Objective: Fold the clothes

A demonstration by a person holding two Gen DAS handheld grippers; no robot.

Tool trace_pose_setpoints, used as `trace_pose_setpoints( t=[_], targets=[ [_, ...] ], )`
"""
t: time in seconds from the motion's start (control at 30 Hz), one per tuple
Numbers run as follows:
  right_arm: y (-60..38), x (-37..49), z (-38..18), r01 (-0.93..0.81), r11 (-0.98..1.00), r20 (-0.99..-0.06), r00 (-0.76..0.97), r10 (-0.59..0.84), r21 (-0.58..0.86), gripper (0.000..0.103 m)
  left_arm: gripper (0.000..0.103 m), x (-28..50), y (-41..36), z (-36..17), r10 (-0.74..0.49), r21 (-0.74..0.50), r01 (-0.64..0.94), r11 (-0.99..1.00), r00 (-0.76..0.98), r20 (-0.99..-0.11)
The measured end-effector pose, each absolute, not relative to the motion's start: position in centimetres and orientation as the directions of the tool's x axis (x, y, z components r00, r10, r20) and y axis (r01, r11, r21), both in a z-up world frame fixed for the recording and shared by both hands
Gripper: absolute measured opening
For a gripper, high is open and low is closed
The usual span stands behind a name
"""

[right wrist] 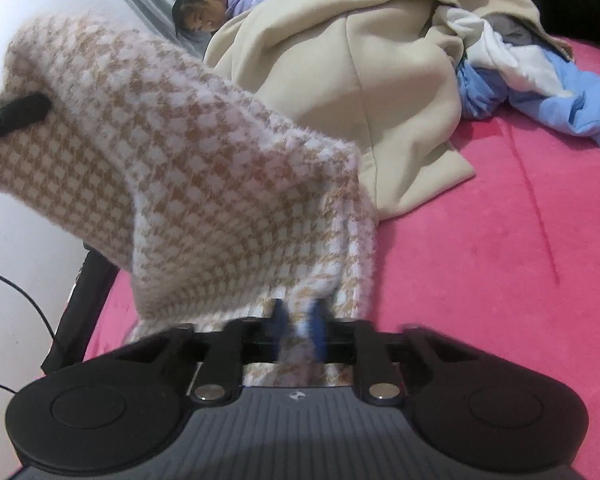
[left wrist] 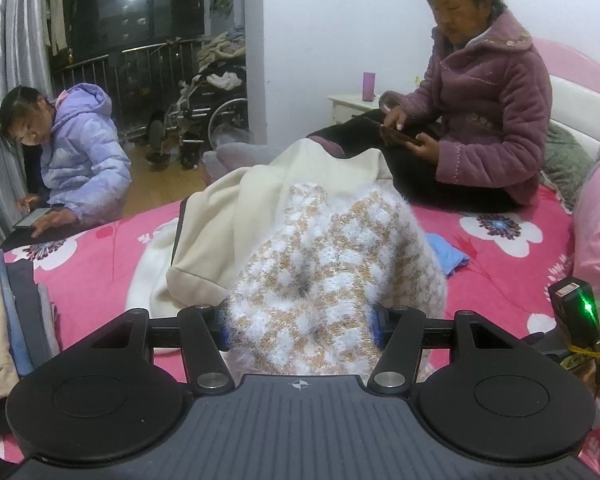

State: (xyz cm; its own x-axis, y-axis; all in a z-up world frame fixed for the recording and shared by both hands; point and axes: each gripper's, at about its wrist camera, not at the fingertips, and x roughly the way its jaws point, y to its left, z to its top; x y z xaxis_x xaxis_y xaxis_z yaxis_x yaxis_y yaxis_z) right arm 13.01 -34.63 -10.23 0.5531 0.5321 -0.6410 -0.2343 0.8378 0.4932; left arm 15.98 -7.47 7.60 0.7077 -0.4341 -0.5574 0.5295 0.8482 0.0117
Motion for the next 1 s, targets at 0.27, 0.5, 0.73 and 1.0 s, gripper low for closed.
trace_pose_setpoints(
  t=[0.27,0.5,0.73,1.0],
  targets=[
    [-34.0,12.9,-9.1,-0.284,0.88,-0.613,0.636,0.469,0.38,0.007,0.057,16.1,-7.4,7.4,-0.437,0.005,0.529,0.849,0.707,-0.557],
    [-33.4,13.0,-11.2,-0.32,0.915,-0.662,0.635,0.398,0.244,0.009,0.057,16.0,-7.8,7.1,-0.442,0.014,0.539,0.842,0.705,-0.554],
    [-33.9,12.3,-9.7,-0.326,0.932,-0.669,0.659,0.344,0.159,0.037,0.057,15.9,-7.8,7.1,-0.437,0.015,0.534,0.846,0.709,-0.554],
    [-31.9,10.1,-5.1,-0.426,0.901,-0.596,0.703,0.389,0.086,0.022,0.057,16.1,-7.5,7.1,-0.439,0.004,0.529,0.849,0.708,-0.553]
  ],
)
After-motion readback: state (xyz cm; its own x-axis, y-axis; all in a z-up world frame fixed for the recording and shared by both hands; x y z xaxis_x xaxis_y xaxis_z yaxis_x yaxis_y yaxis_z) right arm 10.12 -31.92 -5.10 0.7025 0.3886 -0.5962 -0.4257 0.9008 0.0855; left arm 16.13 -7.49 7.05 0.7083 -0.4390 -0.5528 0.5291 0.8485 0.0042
